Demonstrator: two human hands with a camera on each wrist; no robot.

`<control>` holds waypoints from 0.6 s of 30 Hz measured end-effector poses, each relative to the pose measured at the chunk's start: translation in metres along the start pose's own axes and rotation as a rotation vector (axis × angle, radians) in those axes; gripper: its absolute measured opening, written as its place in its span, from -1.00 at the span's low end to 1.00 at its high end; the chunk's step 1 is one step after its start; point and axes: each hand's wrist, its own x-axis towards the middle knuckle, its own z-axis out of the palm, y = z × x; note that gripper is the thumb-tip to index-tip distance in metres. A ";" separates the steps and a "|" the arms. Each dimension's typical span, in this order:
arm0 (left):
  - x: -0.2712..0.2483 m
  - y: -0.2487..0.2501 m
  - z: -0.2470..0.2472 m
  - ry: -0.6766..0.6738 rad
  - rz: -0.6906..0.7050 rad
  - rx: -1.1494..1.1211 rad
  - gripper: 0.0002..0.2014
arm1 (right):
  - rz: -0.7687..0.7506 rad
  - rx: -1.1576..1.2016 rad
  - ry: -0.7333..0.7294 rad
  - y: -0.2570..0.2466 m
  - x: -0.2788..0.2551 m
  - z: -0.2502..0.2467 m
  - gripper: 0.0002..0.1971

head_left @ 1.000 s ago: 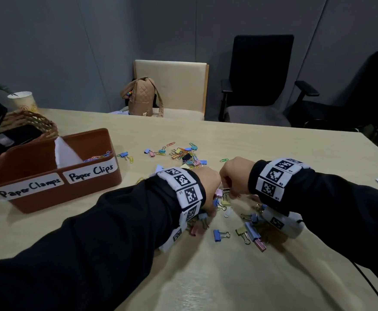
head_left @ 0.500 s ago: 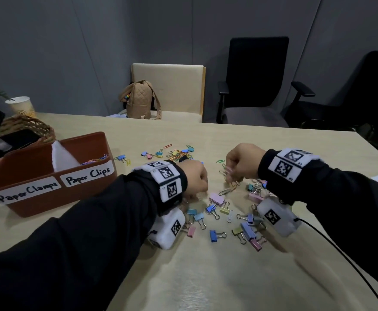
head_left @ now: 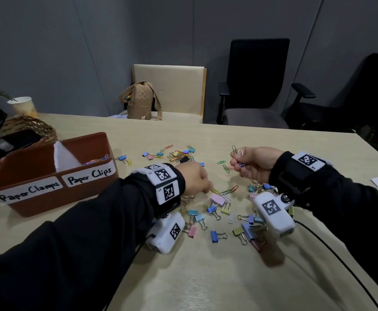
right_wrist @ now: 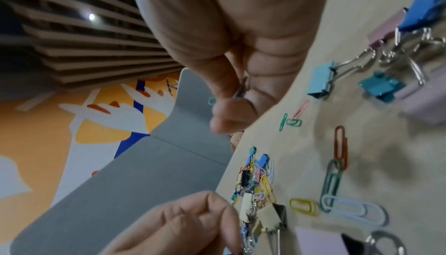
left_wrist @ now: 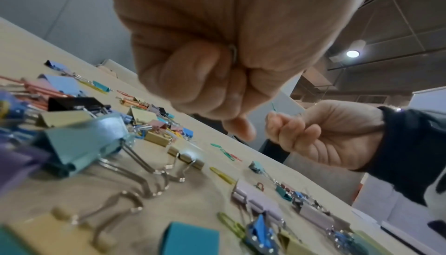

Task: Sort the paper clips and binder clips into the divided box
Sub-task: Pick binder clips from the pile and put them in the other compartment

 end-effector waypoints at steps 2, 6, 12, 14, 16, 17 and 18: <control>-0.001 0.001 0.003 -0.010 0.072 0.144 -0.85 | -0.010 0.044 -0.008 -0.001 -0.001 -0.002 -0.79; 0.003 0.008 0.006 0.089 0.148 0.285 -0.81 | -0.005 0.097 -0.044 -0.001 -0.004 -0.007 -0.77; 0.009 0.022 0.009 -0.077 0.207 0.386 -0.77 | 0.058 0.097 0.009 0.001 -0.003 -0.010 -0.73; 0.010 0.024 0.009 -0.111 0.236 0.413 -0.75 | 0.089 0.103 0.060 0.001 -0.003 -0.012 -0.79; 0.010 0.024 0.008 -0.128 0.252 0.429 -0.75 | 0.125 0.084 0.062 0.001 -0.002 -0.015 -0.83; 0.010 0.023 0.008 -0.131 0.251 0.431 -0.76 | 0.140 0.071 0.055 0.001 -0.001 -0.016 -0.79; 0.011 0.023 0.009 -0.127 0.253 0.435 -0.77 | 0.151 0.054 0.056 0.001 0.000 -0.016 -0.72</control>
